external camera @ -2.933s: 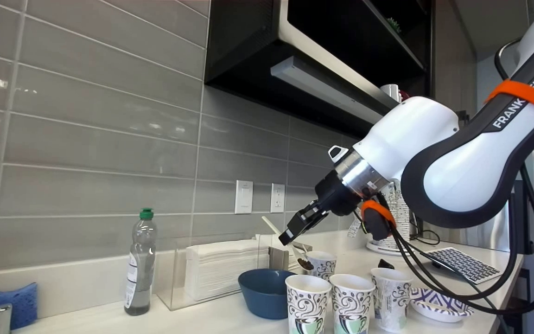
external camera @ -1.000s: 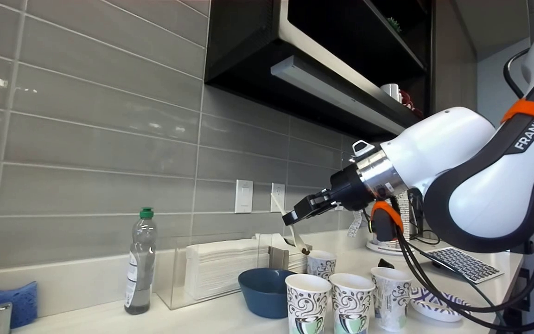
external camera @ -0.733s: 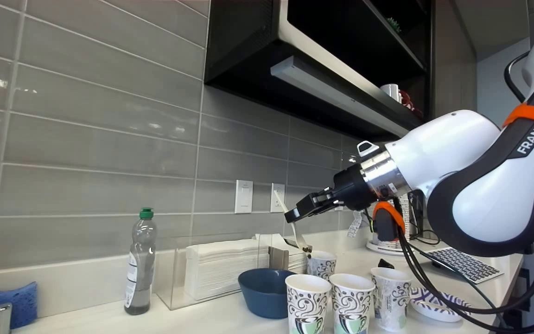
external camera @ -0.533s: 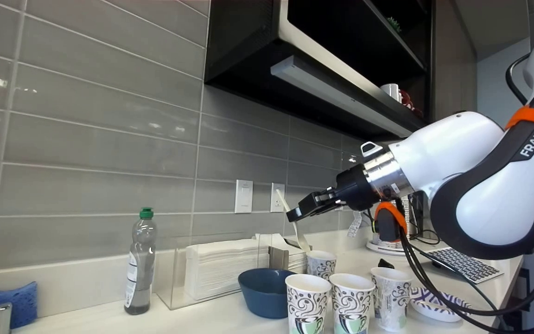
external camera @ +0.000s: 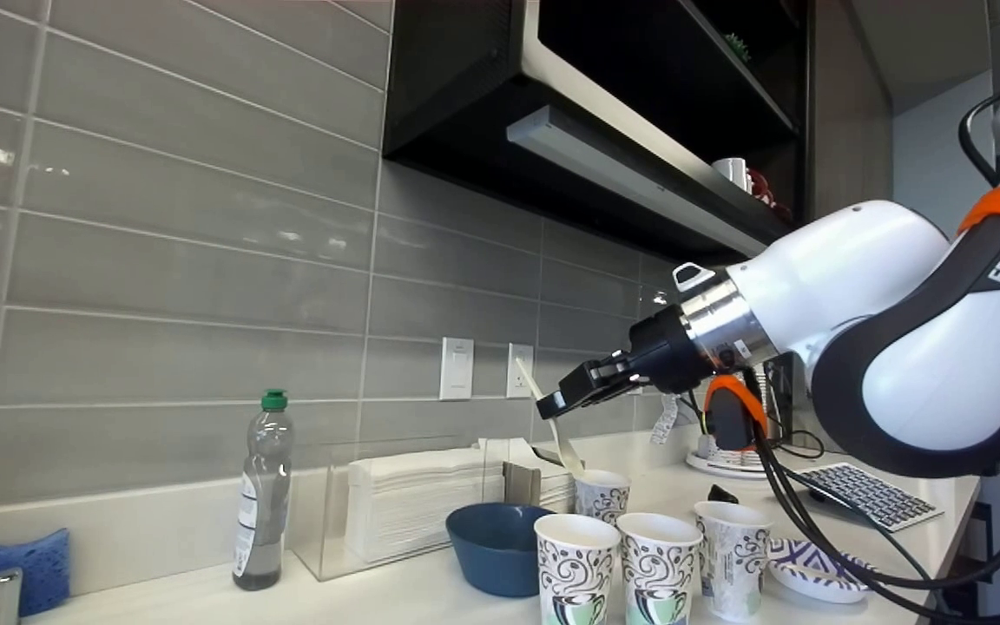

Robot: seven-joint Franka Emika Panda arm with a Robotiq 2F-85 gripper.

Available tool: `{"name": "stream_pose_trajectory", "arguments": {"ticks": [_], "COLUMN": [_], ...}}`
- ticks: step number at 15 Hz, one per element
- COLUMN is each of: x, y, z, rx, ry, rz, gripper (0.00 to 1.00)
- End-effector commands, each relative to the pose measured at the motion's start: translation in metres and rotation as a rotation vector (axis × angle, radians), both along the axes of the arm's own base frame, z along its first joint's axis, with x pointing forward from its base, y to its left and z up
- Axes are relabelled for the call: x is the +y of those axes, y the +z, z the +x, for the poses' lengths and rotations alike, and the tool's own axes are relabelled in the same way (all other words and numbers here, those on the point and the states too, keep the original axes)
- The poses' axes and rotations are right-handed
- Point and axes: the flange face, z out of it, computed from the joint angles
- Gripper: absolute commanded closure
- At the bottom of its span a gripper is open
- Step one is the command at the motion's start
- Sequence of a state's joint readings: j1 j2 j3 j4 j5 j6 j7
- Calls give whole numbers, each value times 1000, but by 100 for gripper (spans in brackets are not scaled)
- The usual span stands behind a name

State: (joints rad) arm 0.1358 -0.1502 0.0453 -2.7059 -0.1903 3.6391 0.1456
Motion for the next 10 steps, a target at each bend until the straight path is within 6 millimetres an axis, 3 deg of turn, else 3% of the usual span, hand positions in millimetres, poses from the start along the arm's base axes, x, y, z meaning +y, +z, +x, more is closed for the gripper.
{"name": "stream_pose_trajectory", "arguments": {"ticks": [1, 5, 10], "x": [26, 64, 108], "y": [29, 46, 47], "z": [-14, -30, -51], "rx": [66, 209, 452], "ry": [37, 81, 124], "rz": [-77, -194, -338], "gripper": [97, 97, 97]}}
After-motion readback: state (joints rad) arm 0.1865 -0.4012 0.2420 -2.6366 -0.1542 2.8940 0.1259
